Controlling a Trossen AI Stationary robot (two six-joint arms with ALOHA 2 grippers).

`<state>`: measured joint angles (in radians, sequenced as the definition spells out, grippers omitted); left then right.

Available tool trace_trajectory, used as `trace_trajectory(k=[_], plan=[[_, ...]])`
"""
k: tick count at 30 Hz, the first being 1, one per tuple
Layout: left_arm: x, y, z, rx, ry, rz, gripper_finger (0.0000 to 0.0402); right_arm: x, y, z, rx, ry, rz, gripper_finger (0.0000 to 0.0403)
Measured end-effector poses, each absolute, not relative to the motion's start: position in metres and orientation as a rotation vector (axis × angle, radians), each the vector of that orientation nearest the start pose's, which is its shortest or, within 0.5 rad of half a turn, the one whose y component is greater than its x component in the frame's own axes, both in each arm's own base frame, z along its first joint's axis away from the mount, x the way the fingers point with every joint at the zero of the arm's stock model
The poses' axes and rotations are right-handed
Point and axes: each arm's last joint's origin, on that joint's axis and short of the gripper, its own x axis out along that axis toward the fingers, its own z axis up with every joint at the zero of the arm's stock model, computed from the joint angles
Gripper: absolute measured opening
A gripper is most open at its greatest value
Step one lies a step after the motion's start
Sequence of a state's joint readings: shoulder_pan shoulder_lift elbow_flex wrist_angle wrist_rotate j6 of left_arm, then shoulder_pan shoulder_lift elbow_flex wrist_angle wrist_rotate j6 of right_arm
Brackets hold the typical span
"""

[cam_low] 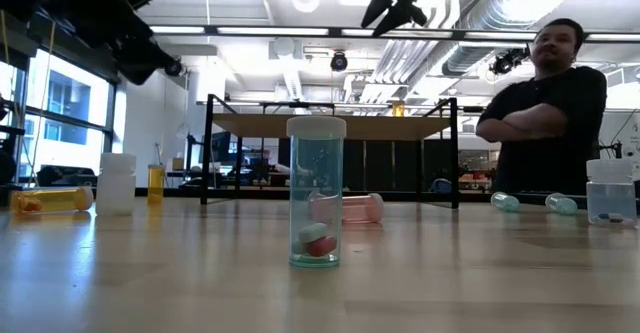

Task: Pick and place medicine bottles onto shelf by color
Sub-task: Put the top left white pill bottle on the shelf

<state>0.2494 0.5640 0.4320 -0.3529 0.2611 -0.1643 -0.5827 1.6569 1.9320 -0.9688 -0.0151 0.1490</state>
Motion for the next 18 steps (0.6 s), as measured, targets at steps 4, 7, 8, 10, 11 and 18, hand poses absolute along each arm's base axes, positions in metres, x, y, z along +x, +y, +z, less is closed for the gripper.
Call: trace_trajectory(k=[4,7,8,10,11,18], plan=[[0.137,0.018,0.221,-0.297,0.529,0.040,0.0229,0.281,-0.185,0.429,0.336,0.635,-0.592,0.0179],[0.143,0.011,0.215,-0.301,0.583,0.055,0.0229,0.281,-0.185,0.429,0.320,0.639,-0.586,0.0179],[0.144,0.009,0.213,-0.299,0.607,0.061,0.0229,0.281,-0.185,0.429,0.319,0.640,-0.586,0.0179],[0.146,0.004,0.207,-0.286,0.663,0.078,0.0229,0.281,-0.185,0.429,0.319,0.640,-0.586,0.0179],[0.147,0.002,0.204,-0.282,0.689,0.091,0.0229,0.281,-0.185,0.429,0.319,0.640,-0.586,0.0179],[0.155,-0.009,0.192,-0.261,0.773,0.154,0.0229,0.281,-0.185,0.429,0.296,0.647,-0.577,0.0179]])
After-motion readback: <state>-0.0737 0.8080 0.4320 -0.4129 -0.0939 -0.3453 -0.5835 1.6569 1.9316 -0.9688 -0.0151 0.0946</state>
